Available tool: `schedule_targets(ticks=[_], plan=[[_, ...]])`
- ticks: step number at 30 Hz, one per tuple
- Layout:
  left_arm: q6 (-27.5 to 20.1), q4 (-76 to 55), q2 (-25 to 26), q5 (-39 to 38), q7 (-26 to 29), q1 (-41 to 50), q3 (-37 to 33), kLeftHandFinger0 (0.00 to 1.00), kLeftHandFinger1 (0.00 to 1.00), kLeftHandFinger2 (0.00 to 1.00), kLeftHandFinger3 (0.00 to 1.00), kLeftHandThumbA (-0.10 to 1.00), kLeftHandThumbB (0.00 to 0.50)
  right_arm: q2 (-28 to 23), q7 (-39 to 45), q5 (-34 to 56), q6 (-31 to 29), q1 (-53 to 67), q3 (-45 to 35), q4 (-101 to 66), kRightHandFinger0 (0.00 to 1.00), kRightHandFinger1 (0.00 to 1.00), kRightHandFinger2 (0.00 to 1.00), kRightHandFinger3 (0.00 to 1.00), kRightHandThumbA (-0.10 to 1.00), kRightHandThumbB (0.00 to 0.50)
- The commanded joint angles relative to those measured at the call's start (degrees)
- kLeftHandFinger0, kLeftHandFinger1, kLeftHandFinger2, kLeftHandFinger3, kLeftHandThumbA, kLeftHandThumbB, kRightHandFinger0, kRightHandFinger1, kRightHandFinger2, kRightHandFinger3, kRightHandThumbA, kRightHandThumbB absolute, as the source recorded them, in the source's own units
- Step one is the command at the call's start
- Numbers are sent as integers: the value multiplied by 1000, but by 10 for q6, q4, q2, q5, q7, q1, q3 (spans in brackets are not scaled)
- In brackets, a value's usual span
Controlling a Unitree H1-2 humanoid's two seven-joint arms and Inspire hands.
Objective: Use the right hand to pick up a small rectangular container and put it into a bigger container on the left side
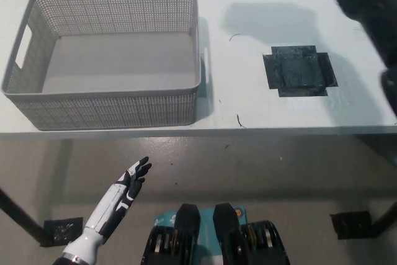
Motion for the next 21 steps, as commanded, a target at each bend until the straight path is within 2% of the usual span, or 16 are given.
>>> schedule_targets(ticks=[1,2,3,4,7,9,11,12,14,15,16,17,19,21], plan=[[-11,-11,6,0,-10,-12,-3,1000,1000,1000,1000,1000,295,36,-25,-1,-32,-64,1,-8,0,394,744,768,-100,213],[-15,-10,7,1,-10,-9,-3,1000,1000,1000,1000,1000,305,55,-25,0,-18,-63,-1,-8,0,309,633,657,-100,240],[-16,-8,7,0,-11,-9,-2,1000,1000,1000,1000,1000,309,66,-21,1,-7,-64,-2,-6,0,275,588,622,-100,245],[-15,-6,8,-3,-13,-11,-2,1000,1000,1000,1000,1000,312,80,-21,0,3,-66,0,-1,0,284,592,632,-100,241],[-14,-6,7,-2,-15,-11,-3,1000,1000,1000,1000,1000,316,111,-44,-16,-1,-65,15,19,0,390,701,656,-100,244],[-18,-3,5,-5,-16,-13,-4,1000,1000,1000,1000,1000,308,127,-50,-17,-2,-66,19,31,0,413,735,678,-100,240],[-16,-4,5,-1,-15,-11,-5,1000,1000,1000,1000,1000,317,152,-47,-9,23,-70,15,44,0,435,784,769,-100,228],[-16,-3,2,1,-15,-12,-6,1000,1000,1000,1000,1000,315,162,-47,-13,30,-70,19,51,18,441,779,778,-100,230],[-16,-5,2,0,-15,-9,-6,1000,1000,1000,1000,1000,313,175,-47,-12,34,-68,18,59,6,404,710,713,-100,227],[-13,-8,0,-3,-18,-7,-6,1000,1000,1000,1000,1000,313,184,-38,-2,37,-63,11,66,0,326,618,563,-100,225],[-12,-8,0,-4,-18,-6,-6,1000,1000,1000,1000,1000,313,185,-38,-2,37,-62,10,68,0,299,590,508,-100,225],[-11,-10,0,-4,-19,-8,-6,1000,1000,1000,1000,1000,312,192,-48,7,30,-49,1,71,0,302,600,504,-100,227],[-10,-10,0,-3,-19,-10,-5,1000,1000,1000,1000,1000,320,199,-61,6,27,-33,1,76,16,297,588,389,-100,221],[-5,-14,0,-2,-19,-9,-5,1000,1000,1000,1000,1000,324,206,-70,-5,25,-17,12,80,4,308,620,448,-100,215]])
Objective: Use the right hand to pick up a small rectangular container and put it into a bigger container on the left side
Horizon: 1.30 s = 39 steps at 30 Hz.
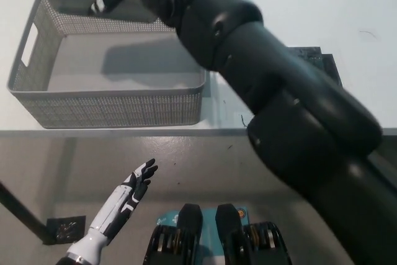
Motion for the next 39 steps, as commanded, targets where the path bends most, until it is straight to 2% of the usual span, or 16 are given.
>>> schedule_targets(ticks=[1,2,4,5,6,7,8,9,10,12,13,24,29,31,33,39], plan=[[-2,-19,3,-3,-7,-7,-2,1000,1000,1000,1000,1000,324,8,-45,-2,6,0,4,6,0,296,612,496,-100,214],[-4,-18,3,-4,-10,-9,-3,1000,1000,1000,1000,1000,313,12,-48,-6,8,13,9,9,0,262,573,418,-100,221],[-4,-18,3,-4,-12,-13,-4,1000,1000,1000,1000,1000,309,15,-47,-12,16,23,17,12,16,286,582,493,-100,235],[-5,-17,3,-4,-12,-13,-4,1000,1000,1000,1000,1000,308,15,-44,-13,18,25,18,12,7,280,557,489,-100,239],[-7,-17,3,-3,-12,-15,-4,1000,1000,1000,1000,1000,302,16,-25,-11,23,25,19,14,23,313,587,654,-100,229],[-11,-17,3,-1,-12,-15,-4,1000,1000,1000,1000,1000,295,18,7,-4,31,23,15,16,211,523,784,907,-60,228],[-11,-19,4,3,-10,-15,-4,1000,1000,1000,1000,1000,295,19,47,5,38,21,9,18,763,1000,1000,1000,190,331],[-10,-21,4,3,-9,-15,-4,1000,1000,1000,1000,1000,296,19,55,3,38,21,12,19,1000,1000,1000,1000,281,353],[-8,-22,5,3,-10,-15,-4,1000,1000,1000,1000,1000,296,19,57,2,38,22,13,20,1000,1000,1000,1000,311,371],[-9,-21,6,5,-11,-20,-5,1000,1000,1000,1000,1000,294,14,62,2,34,22,13,19,1000,1000,1000,1000,494,486],[-8,-22,6,5,-11,-20,-5,1000,1000,1000,1000,1000,292,13,66,4,37,22,11,19,1000,1000,1000,1000,531,499],[-10,-23,5,10,-10,-18,-6,1000,1000,1000,1000,1000,299,-5,69,7,40,-1,6,13,1000,1000,1000,1000,768,500],[-8,-24,4,6,-14,-19,-7,1000,1000,1000,1000,1000,291,-39,42,28,10,-37,-22,1,1000,1000,1000,1000,810,500],[-12,-20,5,10,-12,-21,-7,1000,1000,1000,1000,1000,290,-69,20,53,-24,-58,-54,-12,1000,1000,1000,1000,865,500],[-15,-17,7,11,-12,-26,-6,1000,1000,1000,1000,1000,288,-109,16,74,-50,-78,-88,-29,1000,1000,1000,1000,869,443],[-19,-15,8,7,-14,-28,-4,1000,1000,1000,1000,1000,273,-207,24,92,-89,-73,-142,-142,1000,1000,1000,1000,880,417]])
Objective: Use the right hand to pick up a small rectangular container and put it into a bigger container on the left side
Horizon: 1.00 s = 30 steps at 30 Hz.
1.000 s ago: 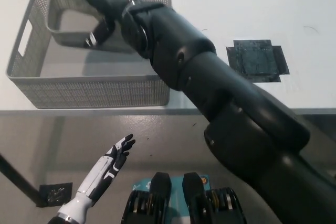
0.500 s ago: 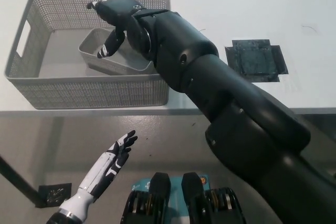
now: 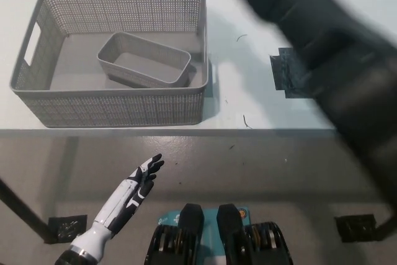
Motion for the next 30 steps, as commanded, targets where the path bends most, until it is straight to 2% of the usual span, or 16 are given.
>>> schedule_targets(ticks=[1,4,6,8,9,13,14,16,20,21,23,25,26,27,29,30], plan=[[-18,-11,8,-1,-3,-13,1,1000,1000,1000,1000,1000,275,-104,12,61,-55,-9,-58,-158,1000,1000,1000,1000,887,398],[-18,-8,9,3,-1,-14,1,1000,1000,1000,1000,1000,285,-149,53,84,-19,54,-87,-302,1000,1000,1000,1000,884,386],[-22,-3,10,4,-1,-19,2,1000,1000,1000,1000,1000,286,-181,71,95,21,112,-107,-425,1000,1000,1000,1000,929,323],[-24,1,7,6,3,-20,3,1000,1000,1000,1000,1000,292,-203,75,119,48,182,-139,-539,1000,1000,1000,1000,985,354],[-26,2,7,5,4,-19,4,1000,1000,1000,1000,1000,294,-208,68,129,55,220,-156,-589,1000,1000,1000,1000,1000,356],[-32,11,5,-1,4,-24,6,1000,1000,1000,1000,1000,286,-177,11,157,75,381,-224,-783,1000,1000,1000,1000,1000,281],[-38,16,4,-1,5,-26,5,1000,1000,1000,1000,1000,283,-149,-16,175,62,444,-239,-854,1000,1000,1000,1000,1000,237],[-35,17,3,0,6,-28,6,1000,1000,1000,1000,1000,283,-136,-23,177,56,488,-238,-901,1000,1000,1000,1000,1000,237],[-31,17,3,6,7,-28,4,1000,1000,1000,1000,1000,298,-90,-64,145,-29,674,-197,-1030,1000,1000,1000,1000,1000,209],[-30,19,2,6,7,-30,4,1000,1000,1000,1000,1000,298,-79,-74,125,-55,712,-180,-1061,1000,1000,1000,1000,1000,164],[-29,21,1,8,7,-32,3,1000,1000,1000,1000,1000,288,-64,-89,74,-118,781,-143,-1105,1000,1000,1000,1000,1000,197],[-31,23,1,6,5,-33,2,1000,1000,1000,1000,1000,278,-42,-99,32,-153,831,-113,-1132,1000,1000,1000,1000,1000,267],[-35,27,1,4,3,-34,1,1000,1000,1000,1000,1000,275,-26,-120,12,-177,866,-84,-1143,1000,1000,1000,1000,1000,248],[-37,29,1,5,4,-34,1,1000,1000,1000,1000,1000,274,-28,-152,-20,-182,886,-63,-1140,1000,1000,1000,1000,1000,261],[-43,33,2,9,5,-37,0,1000,1000,1000,1000,1000,272,-31,-184,-16,-182,910,-28,-1131,1000,1000,1000,1000,1000,190],[-44,34,2,10,5,-37,0,1000,1000,1000,1000,1000,272,-28,-186,-13,-182,914,-25,-1130,1000,1000,1000,1000,1000,188]])
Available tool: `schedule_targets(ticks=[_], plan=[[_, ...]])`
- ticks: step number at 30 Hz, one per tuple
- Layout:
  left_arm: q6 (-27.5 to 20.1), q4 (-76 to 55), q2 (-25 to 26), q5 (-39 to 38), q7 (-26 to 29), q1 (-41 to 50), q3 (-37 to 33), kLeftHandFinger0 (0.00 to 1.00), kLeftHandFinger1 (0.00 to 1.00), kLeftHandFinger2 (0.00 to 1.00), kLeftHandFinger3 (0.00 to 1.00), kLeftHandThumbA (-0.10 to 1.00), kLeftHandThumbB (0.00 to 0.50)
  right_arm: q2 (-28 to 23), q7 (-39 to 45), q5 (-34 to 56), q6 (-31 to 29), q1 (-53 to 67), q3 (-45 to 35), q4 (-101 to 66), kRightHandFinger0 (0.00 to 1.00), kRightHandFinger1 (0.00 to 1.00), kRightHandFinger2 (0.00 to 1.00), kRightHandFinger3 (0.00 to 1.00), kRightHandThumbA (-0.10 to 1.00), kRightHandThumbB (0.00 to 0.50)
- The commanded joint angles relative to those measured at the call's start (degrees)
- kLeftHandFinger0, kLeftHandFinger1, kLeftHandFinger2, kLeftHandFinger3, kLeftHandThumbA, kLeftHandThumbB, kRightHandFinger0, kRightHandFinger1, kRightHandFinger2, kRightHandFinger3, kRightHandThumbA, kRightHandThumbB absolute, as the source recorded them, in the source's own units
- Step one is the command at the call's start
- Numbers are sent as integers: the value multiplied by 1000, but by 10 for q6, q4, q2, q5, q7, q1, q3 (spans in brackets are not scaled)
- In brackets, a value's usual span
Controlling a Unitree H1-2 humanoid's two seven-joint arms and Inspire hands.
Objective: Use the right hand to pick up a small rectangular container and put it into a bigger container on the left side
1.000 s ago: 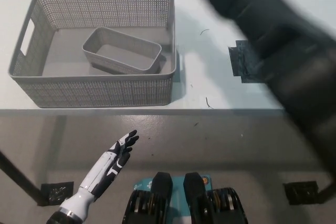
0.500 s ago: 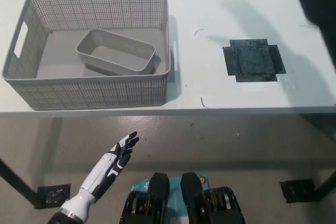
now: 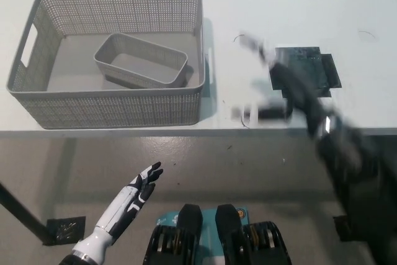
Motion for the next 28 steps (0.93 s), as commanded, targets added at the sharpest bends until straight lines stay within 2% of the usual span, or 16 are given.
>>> schedule_targets(ticks=[1,2,5,6,7,8,10,12,14,15,17,20,22,24,26,28], plan=[[-42,-8,6,7,3,-36,0,1000,1000,1000,1000,1000,275,48,-200,-48,-187,248,60,-489,1000,1000,1000,1000,1000,151],[-41,-8,6,6,2,-35,0,1000,1000,1000,1000,1000,277,46,-204,-50,-187,257,61,-482,1000,1000,1000,1000,1000,151],[-43,-7,6,4,3,-34,1,1000,1000,1000,1000,1000,274,30,-243,-29,-187,267,65,-405,1000,1000,1000,1000,1000,112],[-43,-7,8,6,5,-35,3,1000,1000,1000,1000,1000,273,36,-235,-3,-187,266,48,-354,1000,1000,1000,1000,1000,129],[-42,-9,9,8,6,-34,3,1000,1000,1000,1000,1000,274,46,-215,21,-187,268,33,-328,1000,1000,1000,1000,1000,182],[-41,-10,10,13,7,-33,2,1000,1000,1000,1000,1000,274,66,-178,67,-187,272,2,-272,1000,1000,1000,1000,1000,211],[-43,-5,8,12,7,-39,2,1000,1000,1000,1000,1000,273,75,-152,117,-187,262,-26,-201,1000,1000,1000,1000,1000,173],[-41,-7,8,9,7,-40,3,1000,1000,1000,1000,1000,274,82,-126,166,-170,252,-45,-141,1000,1000,1000,1000,1000,171],[-37,-8,8,10,7,-39,3,1000,1000,1000,1000,1000,291,87,-102,204,-163,243,-60,-98,1000,1000,1000,1000,1000,141],[-37,-8,8,10,7,-40,3,1000,1000,1000,1000,1000,295,90,-90,222,-149,240,-66,-87,1000,1000,1000,1000,1000,151],[-39,-9,9,7,7,-41,5,1000,1000,1000,1000,1000,291,96,-63,256,-118,226,-79,-59,1000,1000,1000,1000,1000,127],[-40,-7,6,4,6,-42,4,1000,1000,1000,1000,1000,282,93,-51,259,-106,212,-88,-21,1000,1000,1000,1000,1000,120],[-41,-8,6,2,5,-41,5,1000,1000,1000,1000,1000,280,92,-37,265,-92,203,-91,-9,1000,1000,1000,1000,1000,144],[-40,-9,7,1,7,-44,8,1000,1000,1000,1000,1000,280,91,-28,269,-88,192,-92,1,1000,1000,1000,1000,1000,144],[-42,-7,9,6,10,-45,9,1000,1000,1000,1000,1000,282,87,-18,263,-81,185,-89,6,1000,1000,1000,1000,1000,115],[-43,-6,9,7,11,-44,10,1000,1000,1000,1000,1000,282,87,-15,262,-80,185,-87,6,1000,1000,1000,1000,1000,111]])
